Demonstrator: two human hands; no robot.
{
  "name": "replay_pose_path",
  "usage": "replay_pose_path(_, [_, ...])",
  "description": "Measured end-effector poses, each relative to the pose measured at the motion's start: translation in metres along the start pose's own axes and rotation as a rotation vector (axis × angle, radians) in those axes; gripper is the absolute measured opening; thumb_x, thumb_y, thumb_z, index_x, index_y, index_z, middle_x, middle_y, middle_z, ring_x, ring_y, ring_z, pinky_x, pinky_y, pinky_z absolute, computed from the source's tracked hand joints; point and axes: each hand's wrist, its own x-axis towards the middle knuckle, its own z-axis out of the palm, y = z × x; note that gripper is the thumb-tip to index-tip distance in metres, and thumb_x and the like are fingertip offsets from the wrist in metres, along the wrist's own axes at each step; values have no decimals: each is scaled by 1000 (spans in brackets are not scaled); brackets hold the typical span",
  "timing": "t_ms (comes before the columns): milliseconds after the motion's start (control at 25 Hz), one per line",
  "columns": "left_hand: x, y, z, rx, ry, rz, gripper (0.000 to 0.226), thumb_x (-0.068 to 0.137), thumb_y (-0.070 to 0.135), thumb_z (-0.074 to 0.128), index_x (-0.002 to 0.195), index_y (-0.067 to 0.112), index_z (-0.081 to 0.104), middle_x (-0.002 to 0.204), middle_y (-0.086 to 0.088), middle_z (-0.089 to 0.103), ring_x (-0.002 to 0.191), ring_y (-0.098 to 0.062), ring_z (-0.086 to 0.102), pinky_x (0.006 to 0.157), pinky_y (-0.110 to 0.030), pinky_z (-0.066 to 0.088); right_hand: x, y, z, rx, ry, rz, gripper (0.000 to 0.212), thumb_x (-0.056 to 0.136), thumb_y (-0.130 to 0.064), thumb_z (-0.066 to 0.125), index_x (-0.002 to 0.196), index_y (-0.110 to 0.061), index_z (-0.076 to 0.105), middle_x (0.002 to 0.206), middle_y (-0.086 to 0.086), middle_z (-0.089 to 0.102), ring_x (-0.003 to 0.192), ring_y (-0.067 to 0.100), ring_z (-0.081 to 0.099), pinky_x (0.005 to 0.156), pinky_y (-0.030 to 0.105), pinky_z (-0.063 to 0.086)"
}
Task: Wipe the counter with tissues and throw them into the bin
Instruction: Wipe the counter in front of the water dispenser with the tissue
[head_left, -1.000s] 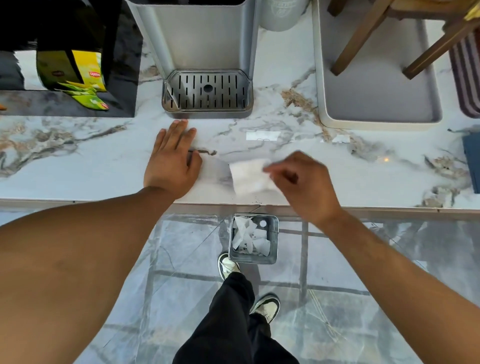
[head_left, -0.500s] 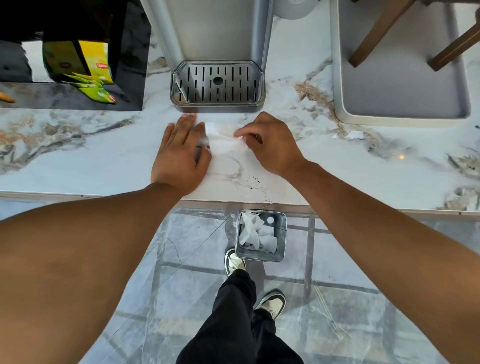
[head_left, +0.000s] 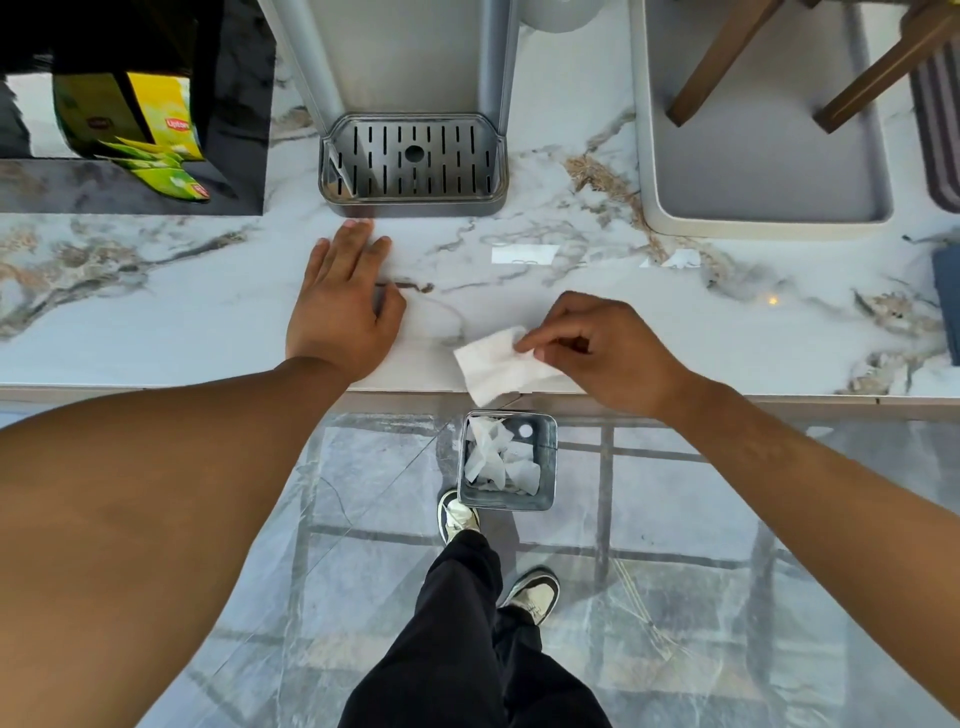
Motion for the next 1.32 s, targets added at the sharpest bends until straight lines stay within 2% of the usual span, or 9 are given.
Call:
replay_pose_path(200, [0,-1,0,-4,5,12,56,97,35,37,148,11,41,162,-10,29,152,-22,20,126,-45,14,93,-10,0,-82,307,62,21,92,-8,62,103,-18,77,92,6,58,78,12,57,79,16,43])
replay_pose_path(320, [1,-2,2,7,-5,6,58,97,35,34,148,10,39,162,-10,29,153,-22,18,126,-44,12,113,-18,27,-87,249,24,22,92,-6,62,104,-16,77,96,8,60,87,19,61,82,15,40])
replay_pose_path(560, [0,-2,-1,10,-25,22,60,97,33,30,150,7,38,162,-14,27,153,-26,18,126,-46,12,52,-20,54,-29,14,-205,18,89,-2,66,101,-9,77,90,12,58,74,7,47,73,13,35])
replay_pose_path(760, [-1,1,-3,-16,-27,0,61,97,36,29,150,8,38,163,-12,26,154,-23,16,126,-45,11,-17,1,31,-30,-184,-118,19,92,-2,64,101,-11,77,92,3,59,69,2,49,69,16,37])
replay_pose_path(840, [1,2,-4,-23,-27,-2,63,95,38,29,150,8,39,163,-12,26,154,-22,16,126,-45,11,-23,14,9,0,-14,-27,20,90,-1,66,100,-14,78,89,2,60,67,5,55,67,13,39])
replay_pose_path(960, [1,4,-4,-17,-21,0,63,95,38,30,149,8,39,163,-12,27,153,-23,17,126,-45,12,-9,41,-26,-49,542,246,25,88,-2,63,101,-19,78,92,6,65,79,15,64,78,12,44])
replay_pose_path(1040, [1,3,-4,-16,-20,-1,62,95,37,32,149,8,40,163,-12,27,153,-23,17,126,-45,12,6,54,-37,-85,707,456,27,91,-6,58,105,-20,77,100,11,65,89,23,65,83,15,42])
replay_pose_path(1160, [1,2,-3,-15,-26,-4,60,96,36,34,149,9,39,163,-11,27,153,-22,17,126,-45,12,26,58,-25,-136,719,509,30,92,-6,54,109,-18,75,105,15,63,94,30,64,88,23,44])
replay_pose_path(1320, [1,1,-1,-3,-17,-2,61,96,37,33,149,9,39,162,-11,28,153,-22,18,126,-44,12,24,24,17,-150,552,241,30,89,-3,58,108,-19,76,96,11,61,83,25,64,81,27,50])
